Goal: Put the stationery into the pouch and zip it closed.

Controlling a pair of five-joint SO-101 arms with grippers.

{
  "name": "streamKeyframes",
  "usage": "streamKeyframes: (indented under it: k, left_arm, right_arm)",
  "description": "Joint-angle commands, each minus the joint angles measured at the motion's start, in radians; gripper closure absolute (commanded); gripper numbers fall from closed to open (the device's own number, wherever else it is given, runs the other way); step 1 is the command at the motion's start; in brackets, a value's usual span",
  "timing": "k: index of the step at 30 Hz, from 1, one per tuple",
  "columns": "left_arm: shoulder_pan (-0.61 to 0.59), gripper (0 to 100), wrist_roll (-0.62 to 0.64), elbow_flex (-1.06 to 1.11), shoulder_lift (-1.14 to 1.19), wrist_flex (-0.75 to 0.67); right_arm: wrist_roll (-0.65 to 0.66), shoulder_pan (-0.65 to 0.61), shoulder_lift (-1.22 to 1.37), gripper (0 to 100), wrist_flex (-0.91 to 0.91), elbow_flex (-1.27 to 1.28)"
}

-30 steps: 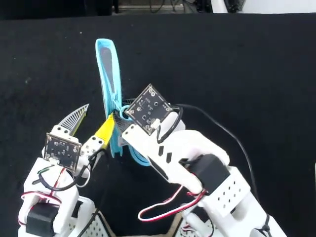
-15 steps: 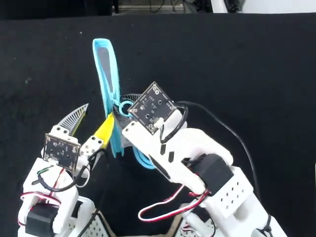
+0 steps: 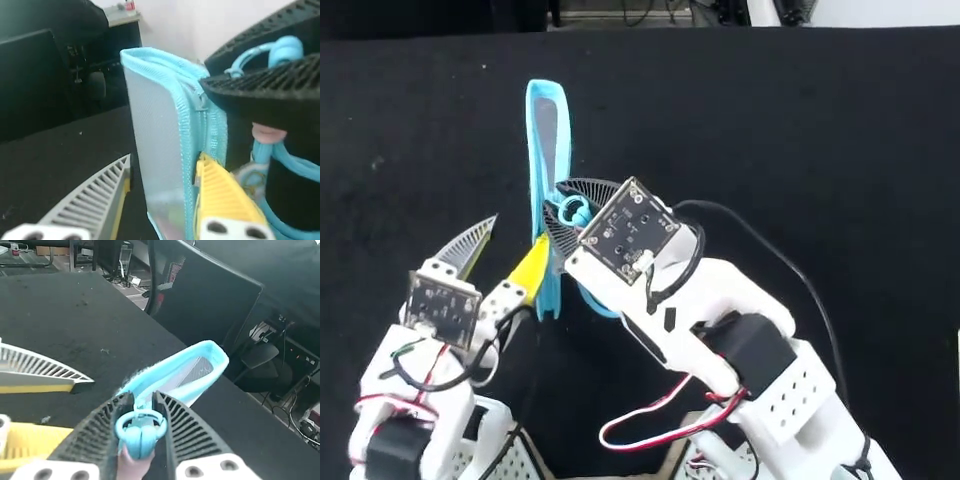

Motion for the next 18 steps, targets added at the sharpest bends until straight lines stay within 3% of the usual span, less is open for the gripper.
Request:
streamKeyframes:
  k: [1,9,18]
  left_arm:
    - [0.058,79,-0.006,-0.173,-0.005,0.126]
    - [0.173,79,-0.028,-0.162,-0.002,0.164]
    - [0.173,79,-0.051,-0.021,-0.003,0.02]
  right_arm:
    - [0.009,-0.008,-0.007,98.8,-0.031,-0.068]
    - [0.009,-0.008,-0.007,98.8,-0.029,-0.068]
    - [0.011,-0.008,-0.012,98.8,-0.003,-0.07]
